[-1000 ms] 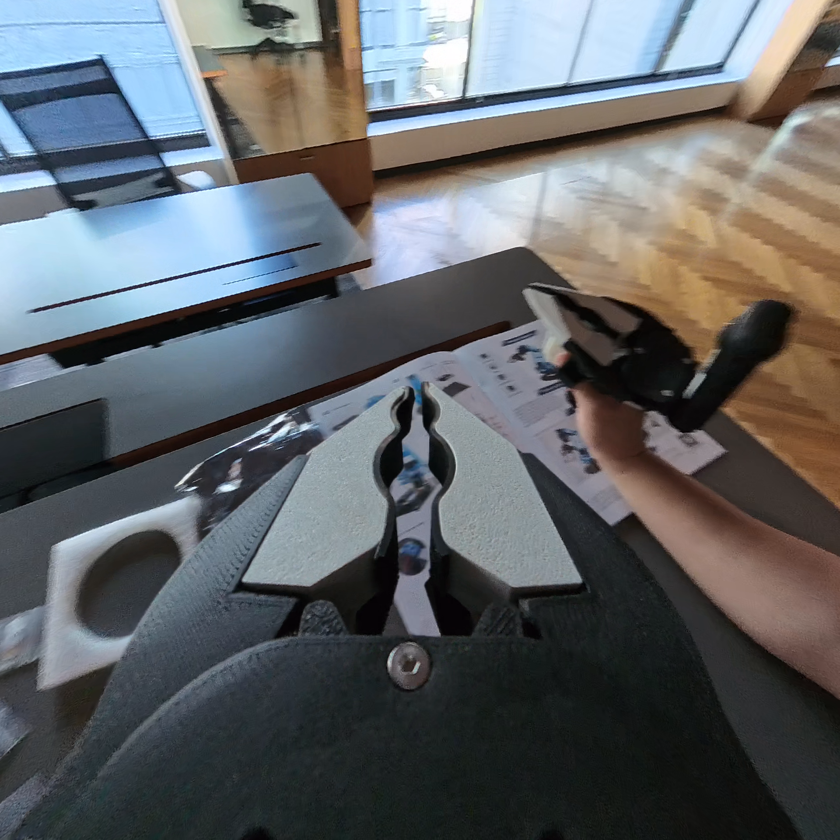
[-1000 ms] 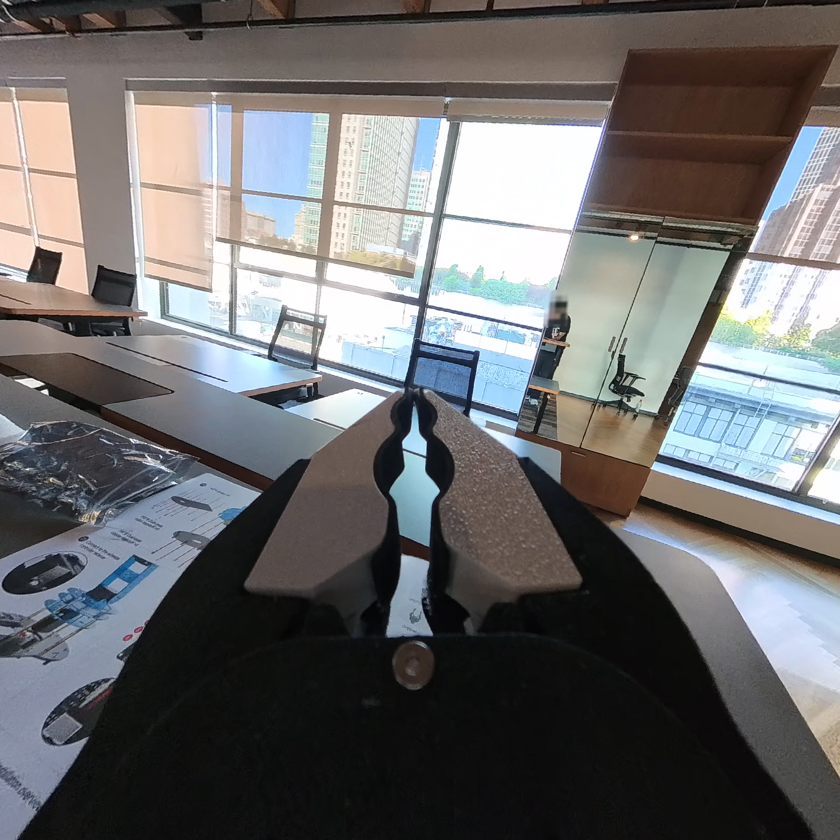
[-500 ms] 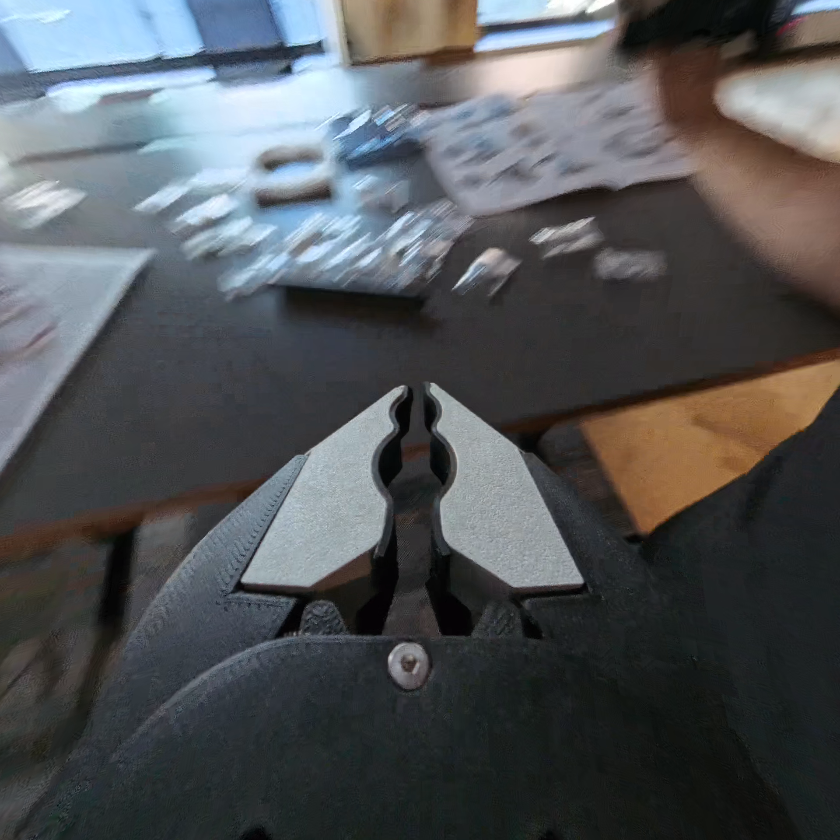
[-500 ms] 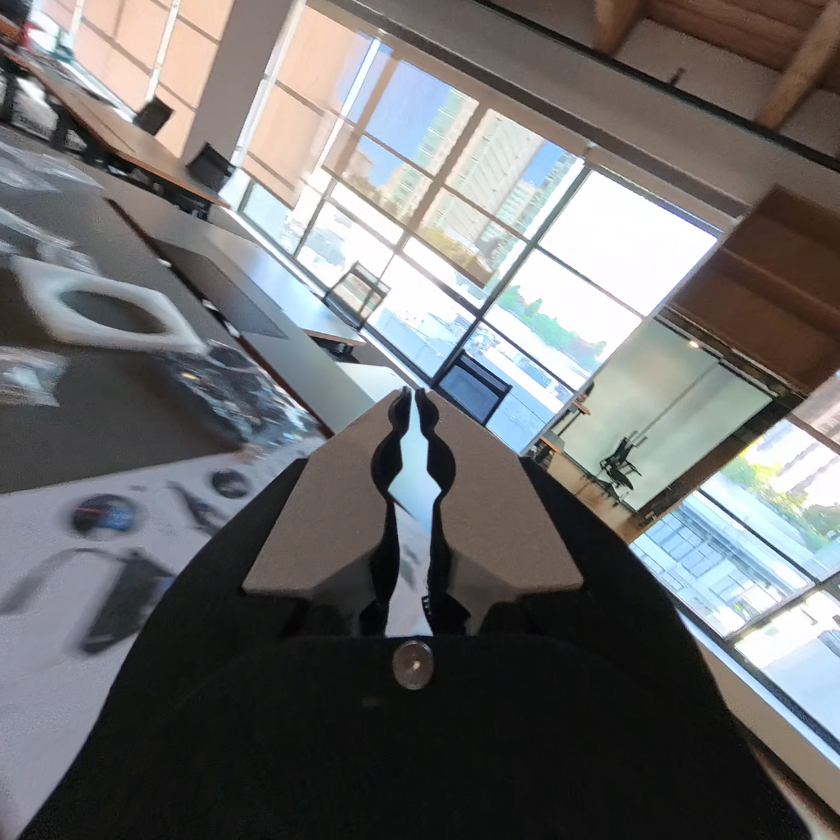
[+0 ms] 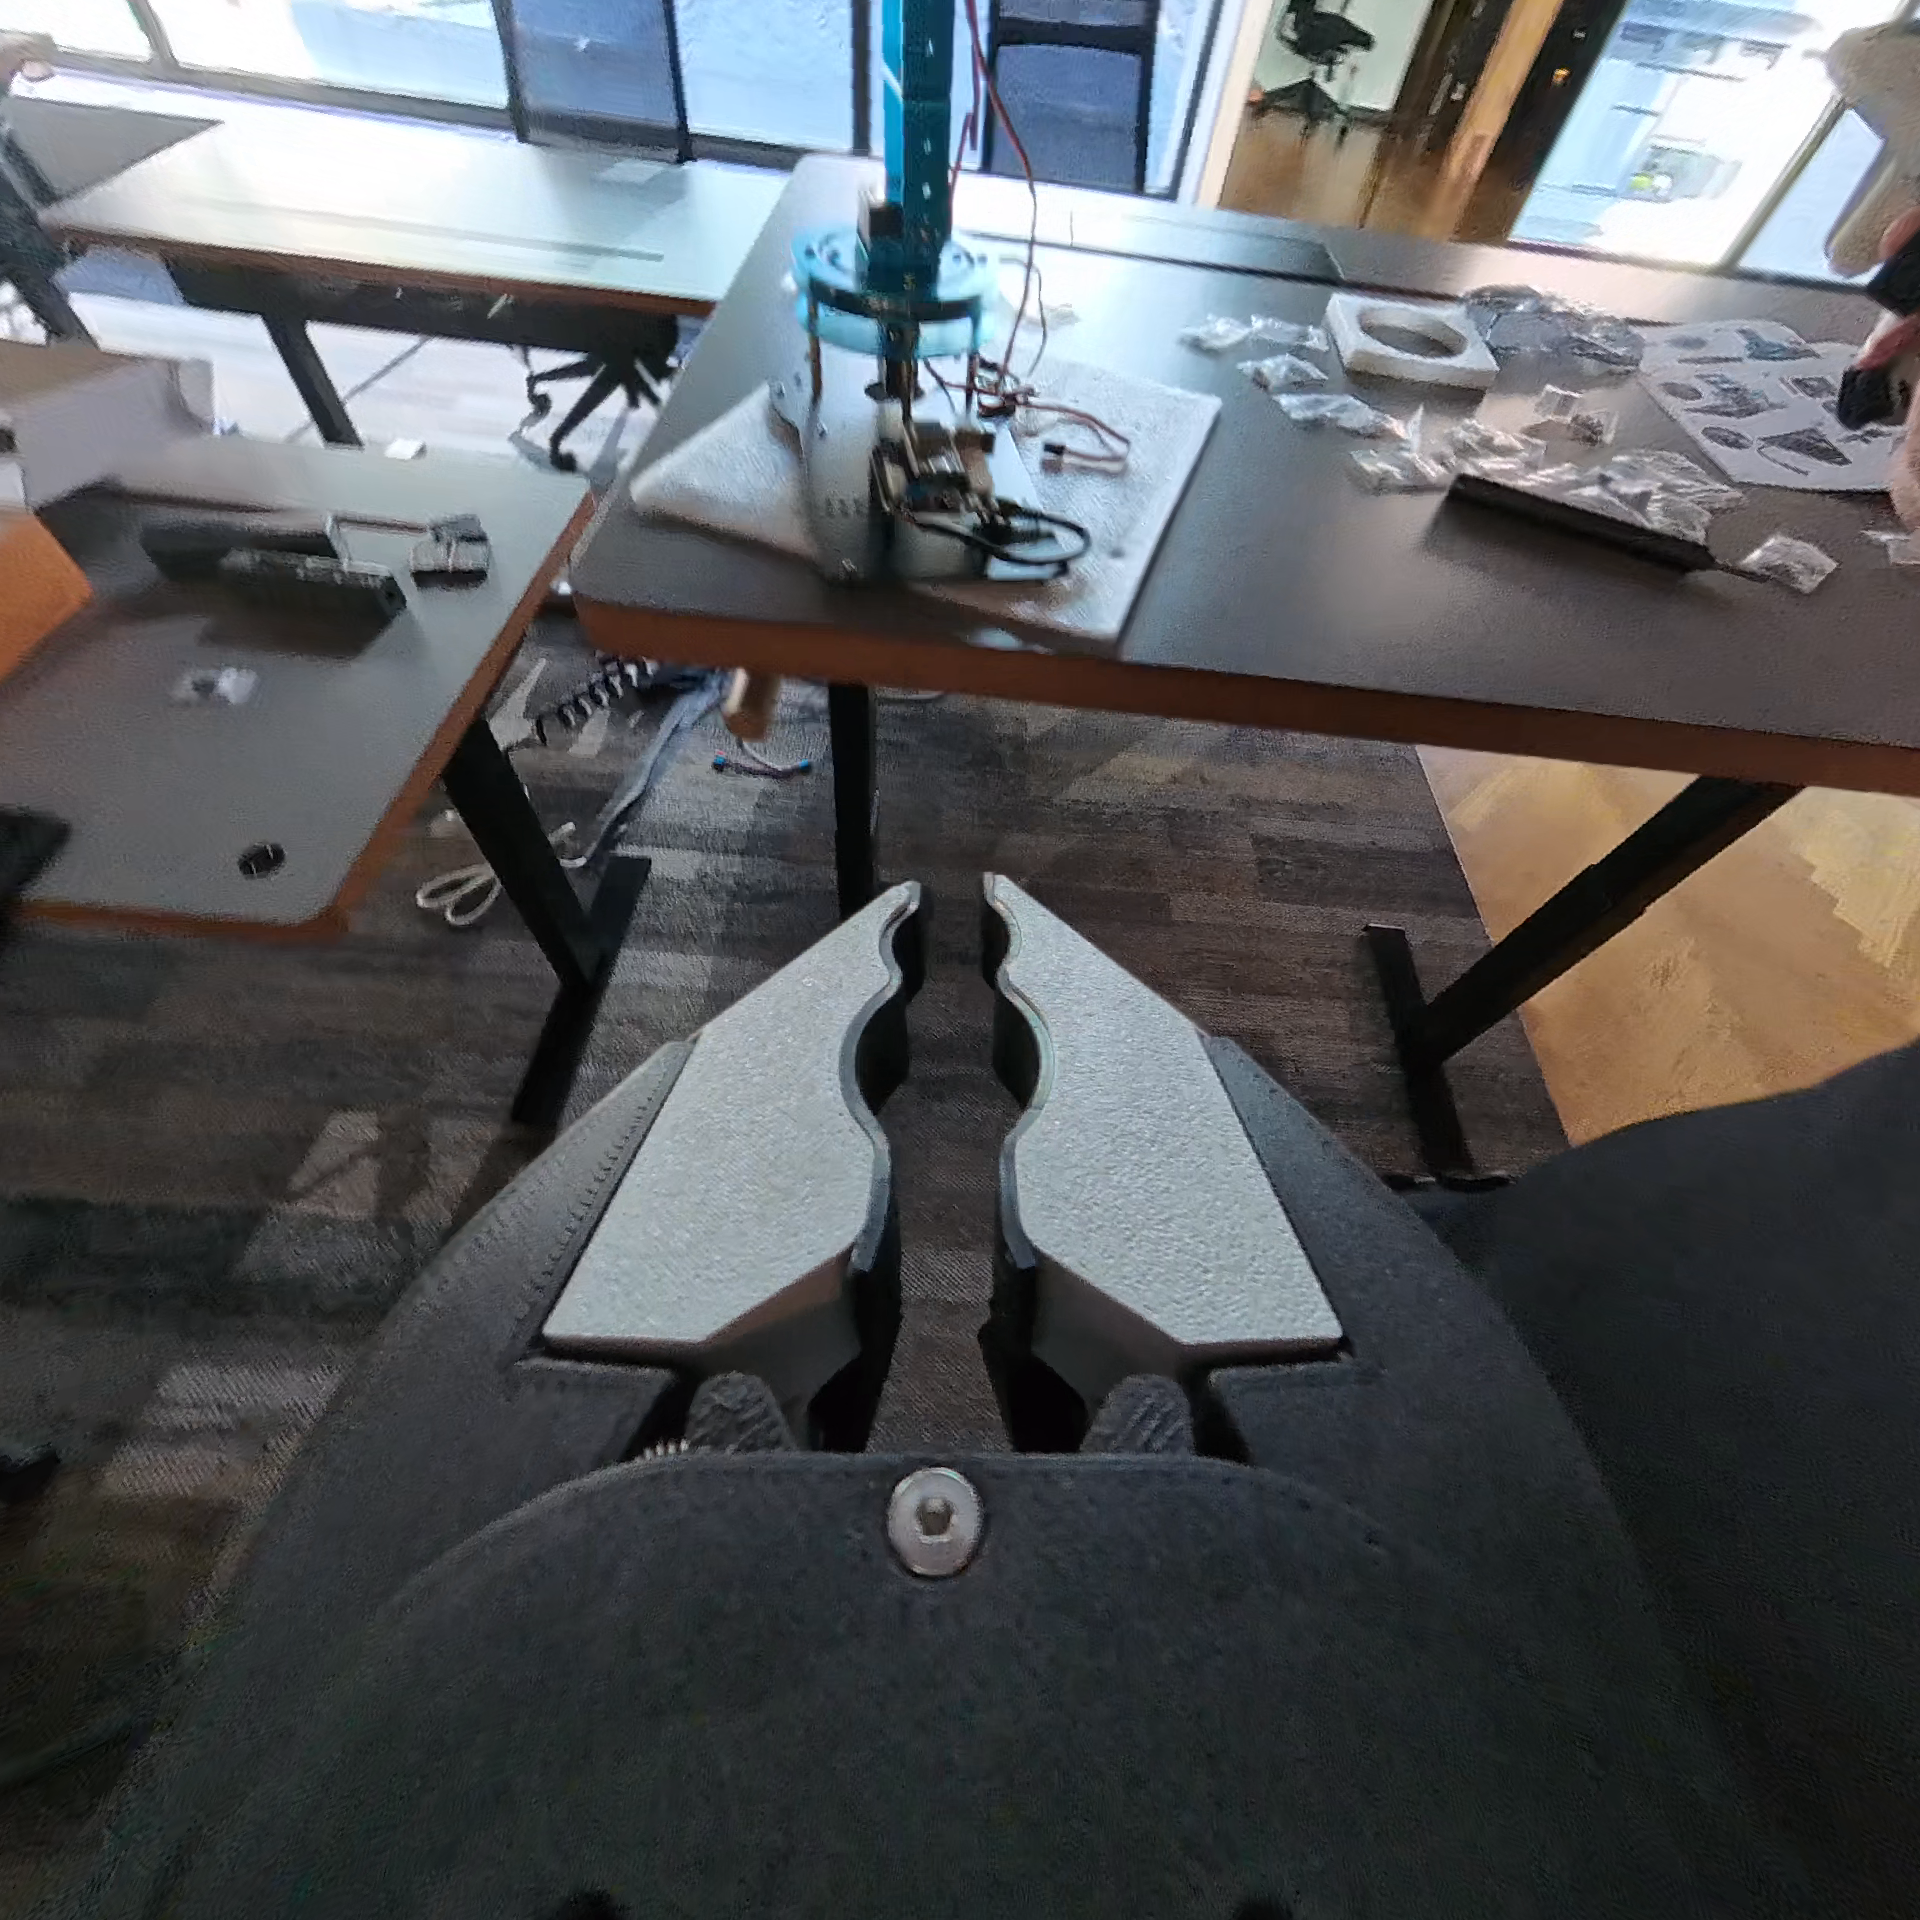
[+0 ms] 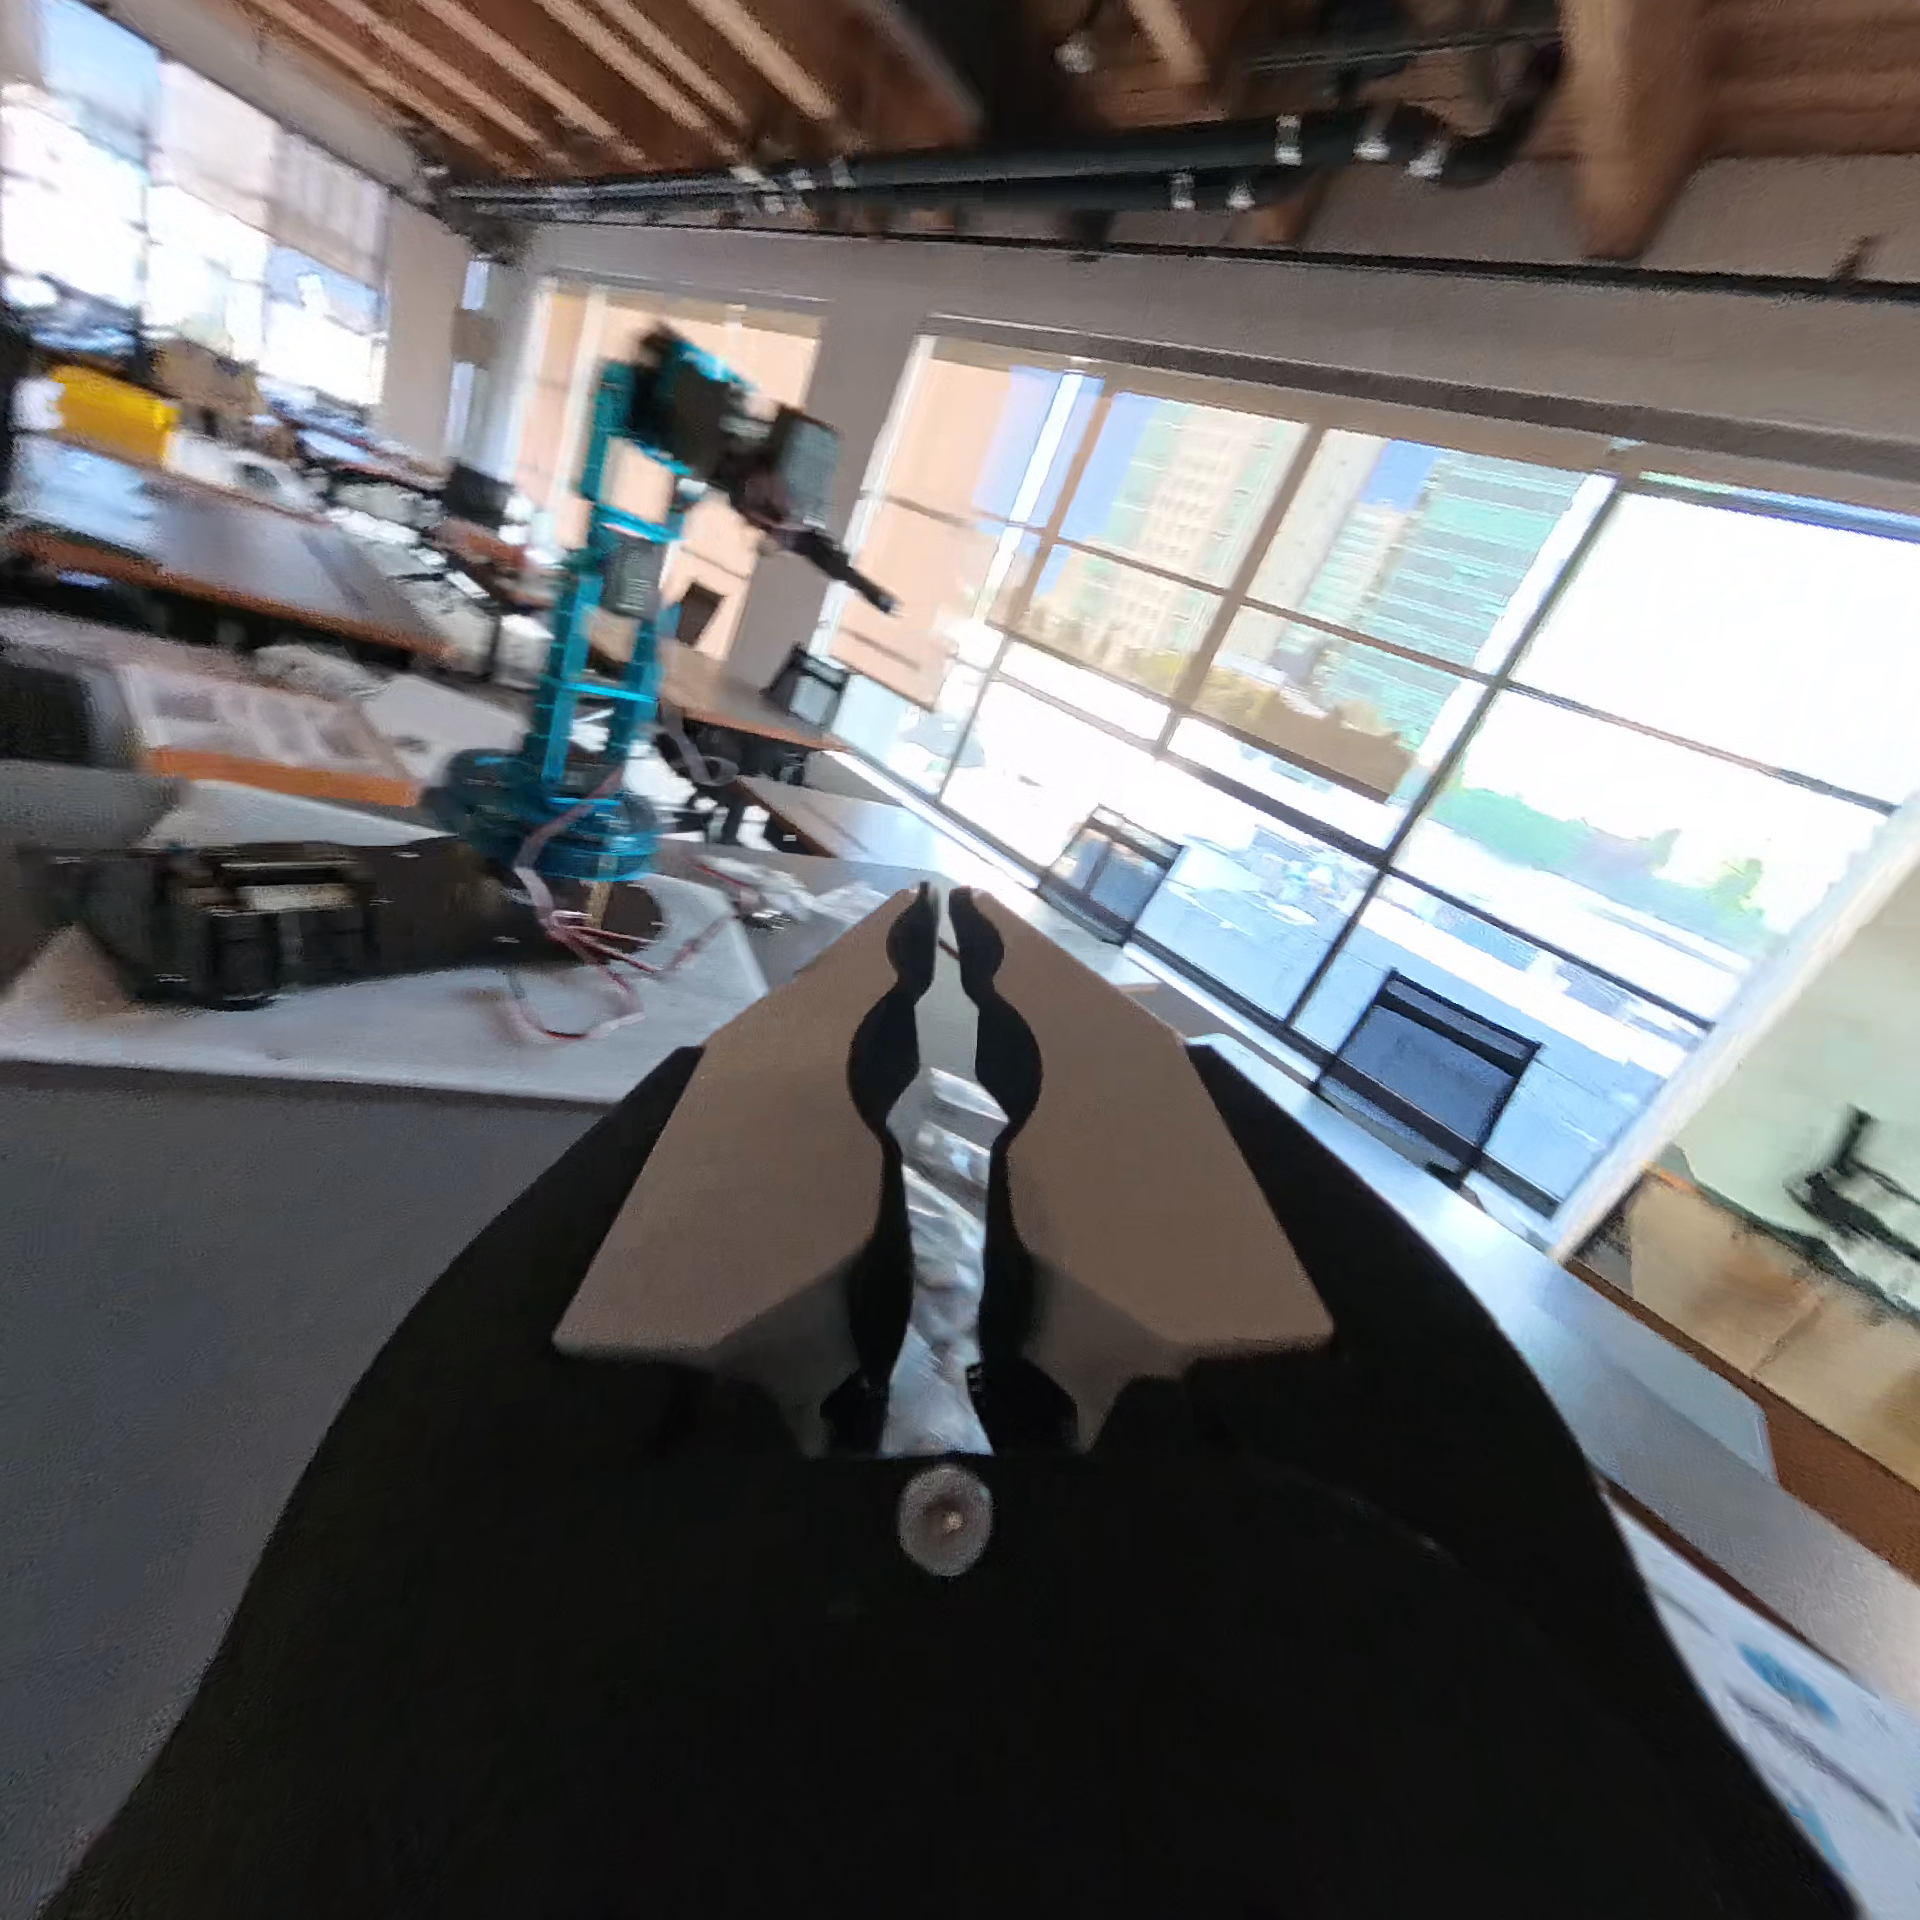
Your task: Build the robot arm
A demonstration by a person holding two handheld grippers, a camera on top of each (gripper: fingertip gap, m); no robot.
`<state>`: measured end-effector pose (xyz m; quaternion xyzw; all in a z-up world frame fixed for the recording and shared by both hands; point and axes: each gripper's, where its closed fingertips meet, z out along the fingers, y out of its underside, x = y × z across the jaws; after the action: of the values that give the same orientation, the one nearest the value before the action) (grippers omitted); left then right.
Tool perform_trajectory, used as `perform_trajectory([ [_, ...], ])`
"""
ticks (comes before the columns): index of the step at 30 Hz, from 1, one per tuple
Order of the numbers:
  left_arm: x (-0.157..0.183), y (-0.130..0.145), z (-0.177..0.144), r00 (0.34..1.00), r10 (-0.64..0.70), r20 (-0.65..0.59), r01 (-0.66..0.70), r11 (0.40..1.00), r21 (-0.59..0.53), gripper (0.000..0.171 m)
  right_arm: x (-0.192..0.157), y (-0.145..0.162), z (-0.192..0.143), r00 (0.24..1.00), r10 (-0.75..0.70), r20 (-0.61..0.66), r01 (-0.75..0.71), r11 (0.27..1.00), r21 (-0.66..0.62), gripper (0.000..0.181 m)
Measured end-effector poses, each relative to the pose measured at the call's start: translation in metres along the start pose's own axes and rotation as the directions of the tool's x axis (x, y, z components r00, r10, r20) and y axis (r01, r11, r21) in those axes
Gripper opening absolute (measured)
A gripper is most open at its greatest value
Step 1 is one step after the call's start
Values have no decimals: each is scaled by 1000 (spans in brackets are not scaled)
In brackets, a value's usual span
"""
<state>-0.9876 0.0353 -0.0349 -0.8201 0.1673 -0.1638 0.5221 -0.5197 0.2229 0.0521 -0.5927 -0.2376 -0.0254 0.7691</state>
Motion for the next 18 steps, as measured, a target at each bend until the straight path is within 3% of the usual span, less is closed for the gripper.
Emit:
perform_trajectory([
  [3,-38,-32,34,996,39,-82,-37,999,26,6,-44,-20,14,993,-18,114,18,1000,-1,2],
  [8,-63,-84,104,976,77,-202,-53,991,122,1,-44,-25,31,991,95,96,-92,995,-30,2],
  [13,-84,-91,163,965,67,-254,-57,997,46,0,-25,-13,72,991,136,11,-136,990,25,1],
  [15,-96,-87,178,964,74,-257,-70,997,24,0,-33,-10,94,985,165,58,-167,985,37,1],
  [18,-116,-82,204,965,56,-254,-63,998,-19,0,-44,6,124,993,77,87,-75,997,-26,1],
])
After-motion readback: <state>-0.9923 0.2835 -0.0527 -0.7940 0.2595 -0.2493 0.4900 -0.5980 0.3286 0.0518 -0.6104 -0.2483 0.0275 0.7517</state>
